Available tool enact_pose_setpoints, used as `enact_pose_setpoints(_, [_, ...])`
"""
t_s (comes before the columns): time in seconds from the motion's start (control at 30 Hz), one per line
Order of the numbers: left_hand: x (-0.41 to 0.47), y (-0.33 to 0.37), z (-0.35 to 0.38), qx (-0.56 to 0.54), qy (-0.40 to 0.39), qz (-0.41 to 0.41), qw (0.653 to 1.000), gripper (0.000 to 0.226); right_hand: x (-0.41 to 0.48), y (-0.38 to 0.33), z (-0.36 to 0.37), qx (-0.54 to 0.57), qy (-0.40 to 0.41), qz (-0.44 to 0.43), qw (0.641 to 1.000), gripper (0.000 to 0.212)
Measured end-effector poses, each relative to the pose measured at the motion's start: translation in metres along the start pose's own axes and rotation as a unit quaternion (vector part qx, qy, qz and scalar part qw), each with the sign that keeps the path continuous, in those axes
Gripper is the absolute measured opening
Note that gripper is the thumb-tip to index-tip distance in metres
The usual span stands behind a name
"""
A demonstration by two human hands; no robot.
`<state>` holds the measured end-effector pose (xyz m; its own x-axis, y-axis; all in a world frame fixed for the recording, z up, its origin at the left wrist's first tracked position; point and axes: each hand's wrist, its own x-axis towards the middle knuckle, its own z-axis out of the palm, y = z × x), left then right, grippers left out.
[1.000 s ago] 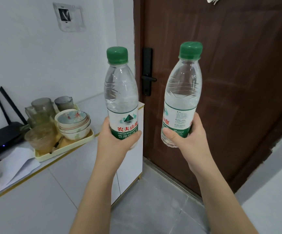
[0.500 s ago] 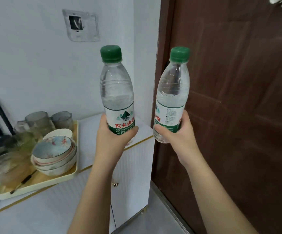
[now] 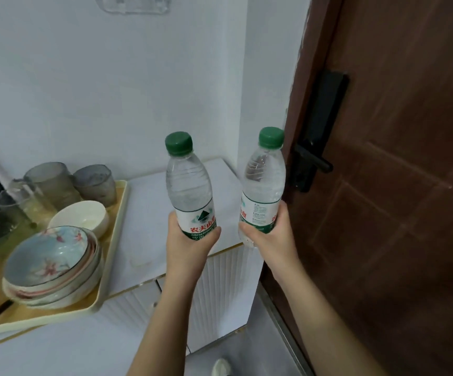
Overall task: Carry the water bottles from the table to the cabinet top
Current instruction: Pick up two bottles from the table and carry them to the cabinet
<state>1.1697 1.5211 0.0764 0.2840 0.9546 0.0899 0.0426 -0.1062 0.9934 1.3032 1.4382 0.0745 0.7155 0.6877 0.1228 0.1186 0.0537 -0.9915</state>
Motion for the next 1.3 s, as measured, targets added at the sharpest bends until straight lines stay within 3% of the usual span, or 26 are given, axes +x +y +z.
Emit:
enact_pose_setpoints(0.5, [0.138, -0.063, 0.041, 0.087, 0.011, -0.058, 0.994, 0.048, 0.147, 0.07, 0.057, -0.063, 0.017, 0.035, 0.997, 0.057])
enact_pose_setpoints(0.87, [0.145, -0.075, 0.048, 0.068, -0.005, -0.06, 0.996, 0.054, 0.164, 0.085, 0.058, -0.095, -0.036, 0.015, 0.995, 0.063])
enact_pose_setpoints(1.03, [0.157, -0.08, 0.043, 0.163, -0.021, -0.017, 0.986, 0.054, 0.175, 0.089, 0.049, -0.137, -0.087, 0.003, 0.987, 0.072])
enact_pose_setpoints(1.13, [0.159, -0.084, 0.036, 0.239, -0.019, 0.004, 0.971, 0.055, 0.177, 0.097, 0.039, -0.192, -0.072, -0.02, 0.979, 0.076])
enact_pose_setpoints(1.3, [0.168, -0.076, 0.047, 0.21, 0.019, 0.001, 0.978, 0.048, 0.189, 0.091, 0.044, -0.159, -0.046, -0.026, 0.986, 0.07])
